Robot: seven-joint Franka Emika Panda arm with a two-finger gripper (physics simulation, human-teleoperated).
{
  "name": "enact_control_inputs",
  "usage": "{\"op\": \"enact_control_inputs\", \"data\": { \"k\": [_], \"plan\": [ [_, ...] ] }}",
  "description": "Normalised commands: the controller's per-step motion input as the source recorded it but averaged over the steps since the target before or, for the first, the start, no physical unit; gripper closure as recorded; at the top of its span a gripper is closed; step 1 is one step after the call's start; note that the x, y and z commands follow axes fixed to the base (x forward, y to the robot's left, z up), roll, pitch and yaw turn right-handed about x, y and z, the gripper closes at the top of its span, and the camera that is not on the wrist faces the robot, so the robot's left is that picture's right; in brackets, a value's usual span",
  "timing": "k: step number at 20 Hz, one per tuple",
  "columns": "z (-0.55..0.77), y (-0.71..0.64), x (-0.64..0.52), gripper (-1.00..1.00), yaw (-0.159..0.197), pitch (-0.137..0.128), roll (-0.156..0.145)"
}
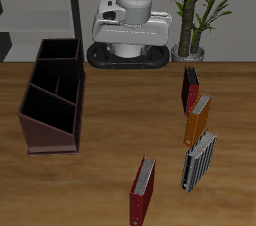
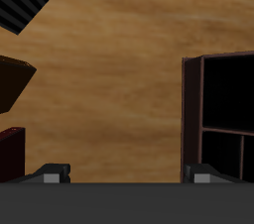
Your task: Place the orange book into the right desk caddy's right compartment and place the left red book into the right desk caddy's right compartment
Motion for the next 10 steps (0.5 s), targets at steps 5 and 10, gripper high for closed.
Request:
{"op": "enact_control_inputs", "data": {
  "k": [5,10],
  "plan": [
    [-0.05,0.16,0.06,-1.0,0.006,0.002,0.019],
    [-0.01,0.38,0.11,-1.0,0.018,-0.017,0.025]
  ]
}}
